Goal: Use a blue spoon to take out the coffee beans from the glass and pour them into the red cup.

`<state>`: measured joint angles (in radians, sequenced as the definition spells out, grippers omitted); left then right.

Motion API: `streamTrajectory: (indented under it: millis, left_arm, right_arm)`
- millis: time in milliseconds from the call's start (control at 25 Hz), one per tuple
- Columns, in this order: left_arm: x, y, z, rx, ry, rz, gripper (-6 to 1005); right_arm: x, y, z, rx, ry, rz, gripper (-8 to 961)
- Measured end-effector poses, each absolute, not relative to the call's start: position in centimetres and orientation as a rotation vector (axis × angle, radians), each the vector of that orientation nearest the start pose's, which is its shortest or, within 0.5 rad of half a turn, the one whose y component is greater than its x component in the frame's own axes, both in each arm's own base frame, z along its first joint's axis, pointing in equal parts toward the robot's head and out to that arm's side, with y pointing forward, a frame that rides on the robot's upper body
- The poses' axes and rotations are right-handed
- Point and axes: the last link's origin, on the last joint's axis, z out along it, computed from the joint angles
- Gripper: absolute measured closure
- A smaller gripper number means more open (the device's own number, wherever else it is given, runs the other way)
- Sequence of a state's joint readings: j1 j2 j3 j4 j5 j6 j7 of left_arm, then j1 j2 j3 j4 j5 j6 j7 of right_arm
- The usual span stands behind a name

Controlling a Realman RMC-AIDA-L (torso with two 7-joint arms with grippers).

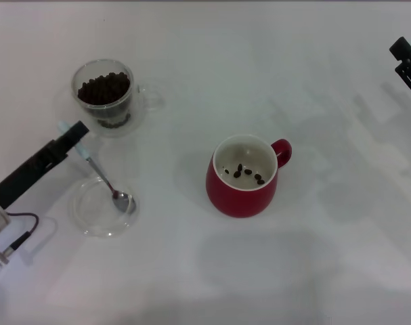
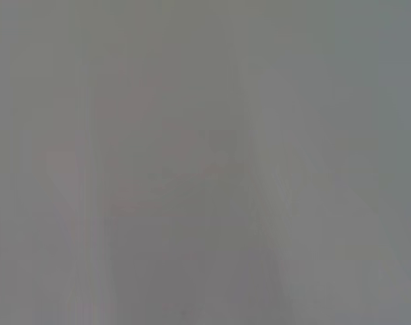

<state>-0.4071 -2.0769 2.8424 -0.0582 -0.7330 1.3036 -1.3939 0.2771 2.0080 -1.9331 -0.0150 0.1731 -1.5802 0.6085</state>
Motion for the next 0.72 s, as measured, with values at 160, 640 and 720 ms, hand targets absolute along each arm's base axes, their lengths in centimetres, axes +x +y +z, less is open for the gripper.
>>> streamTrajectory:
  millis: [160,640,720]
  left_arm:
    - [-33.7,26.9,-6.0,-1.909,-1.536,-1.100,812]
    - [-37.7,26.8,-1.7,-1.720,-1.162,-0.942,393]
    - [-38.3,26.6,-1.1,-1.683,-1.112,-0.906,305]
  right_arm:
    - [35.1,25.2,1.9,-1.746,0.616,1.039,244]
    - [35.2,25.8,1.6,-1.742,0.626,1.016,245]
    - [35.5,25.9,1.6,-1.733,0.638,0.994,245]
